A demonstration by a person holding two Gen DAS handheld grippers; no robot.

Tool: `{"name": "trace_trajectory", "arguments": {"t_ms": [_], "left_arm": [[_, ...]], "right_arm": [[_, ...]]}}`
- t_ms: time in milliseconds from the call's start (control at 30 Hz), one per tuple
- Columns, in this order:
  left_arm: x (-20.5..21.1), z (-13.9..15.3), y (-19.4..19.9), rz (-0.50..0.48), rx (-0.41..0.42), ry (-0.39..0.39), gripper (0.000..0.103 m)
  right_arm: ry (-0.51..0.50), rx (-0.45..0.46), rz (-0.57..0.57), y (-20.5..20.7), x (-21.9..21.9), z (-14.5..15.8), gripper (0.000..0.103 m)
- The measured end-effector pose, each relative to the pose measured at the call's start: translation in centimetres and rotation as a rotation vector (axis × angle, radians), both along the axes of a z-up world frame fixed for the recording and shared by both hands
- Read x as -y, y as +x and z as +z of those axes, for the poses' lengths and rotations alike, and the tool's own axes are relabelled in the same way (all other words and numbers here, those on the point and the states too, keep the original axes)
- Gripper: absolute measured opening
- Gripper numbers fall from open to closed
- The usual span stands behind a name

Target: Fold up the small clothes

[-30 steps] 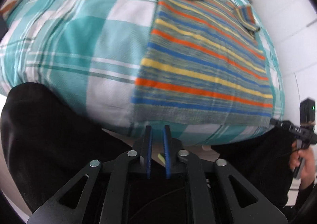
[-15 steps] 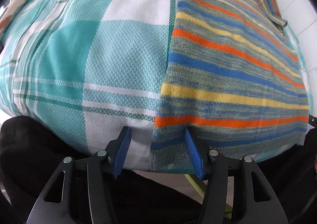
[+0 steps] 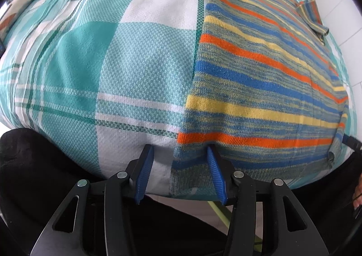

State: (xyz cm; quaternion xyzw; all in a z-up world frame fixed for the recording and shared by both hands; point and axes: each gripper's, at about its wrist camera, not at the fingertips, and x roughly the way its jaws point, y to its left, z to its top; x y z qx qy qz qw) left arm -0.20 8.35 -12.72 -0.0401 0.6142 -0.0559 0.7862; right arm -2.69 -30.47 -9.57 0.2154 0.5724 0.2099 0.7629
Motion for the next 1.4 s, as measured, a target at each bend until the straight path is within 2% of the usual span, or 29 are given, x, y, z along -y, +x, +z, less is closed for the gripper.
{"name": "trace_trajectory", "arguments": {"t_ms": [100, 133, 167, 200, 233, 367, 467, 567, 600, 667, 733, 833, 867, 933, 1067, 1167, 1267, 1400], "left_arm": [[0.4, -0.1, -0.2, -0.005, 0.006, 0.001, 0.047], [0.5, -0.1, -0.3, -0.012, 0.01, -0.005, 0.041], [0.7, 0.0, -0.4, -0.024, 0.013, -0.006, 0.028], [1.1, 0.1, -0.6, -0.037, 0.013, -0.006, 0.011], [1.2, 0.2, -0.7, -0.048, 0.012, -0.018, 0.006], [1.1, 1.3, -1.2, -0.047, 0.011, -0.025, 0.005], [1.1, 1.1, -1.1, -0.043, 0.006, -0.032, 0.005], [1.2, 0.7, -0.7, -0.041, -0.002, -0.028, 0.005], [1.3, 0.7, -0.6, -0.041, -0.003, -0.026, 0.005], [0.5, 0.6, 0.0, -0.038, -0.005, -0.035, 0.006], [0.2, 0.4, 0.0, -0.035, -0.01, -0.047, 0.008], [0.1, 0.0, 0.2, -0.037, -0.019, -0.049, 0.007], [0.1, -0.1, 0.3, -0.041, -0.019, -0.045, 0.007], [0.2, 0.4, 0.3, -0.059, -0.021, -0.032, 0.003], [-0.7, 2.7, -1.0, -0.081, 0.004, -0.026, 0.001], [-1.3, 4.0, -2.0, -0.095, 0.006, -0.024, 0.0], [-0.7, 2.7, -2.0, -0.106, -0.019, 0.031, 0.0], [0.5, 0.2, -0.2, -0.052, -0.066, 0.061, 0.0]], "right_arm": [[0.101, 0.002, -0.144, 0.6, 1.3, -1.0, 0.045], [0.134, 0.003, -0.19, 0.8, 2.0, -1.4, 0.045], [0.169, -0.002, -0.22, 1.1, 2.4, -1.7, 0.043], [0.193, -0.013, -0.233, 1.2, 2.7, -1.9, 0.025], [0.199, -0.025, -0.237, 1.2, 3.1, -1.9, 0.009], [0.179, -0.023, -0.245, 0.0, 5.3, 0.5, 0.009], [0.071, -0.035, -0.28, -1.1, 7.5, 2.0, 0.009], [0.016, -0.068, -0.321, -1.5, 9.3, 1.5, 0.009], [0.009, -0.091, -0.325, -1.5, 9.5, 1.0, 0.013], [0.039, -0.14, -0.325, -1.7, 9.7, -0.2, 0.015], [0.08, -0.18, -0.312, -1.9, 9.0, -1.3, 0.045], [0.041, -0.184, -0.221, -2.4, 7.8, -1.7, 0.047], [0.033, -0.195, -0.175, -2.4, 7.1, -2.0, 0.046], [0.009, -0.236, -0.108, -2.4, 6.1, -2.3, 0.006], [-0.095, -0.229, -0.067, -3.2, 5.9, -0.3, 0.005], [-0.11, -0.241, -0.069, -4.3, 5.8, 0.9, 0.005], [-0.142, -0.264, -0.068, -4.5, 4.9, 0.5, 0.005], [-0.173, -0.336, -0.133, -3.1, 4.2, -3.3, 0.005]]}}
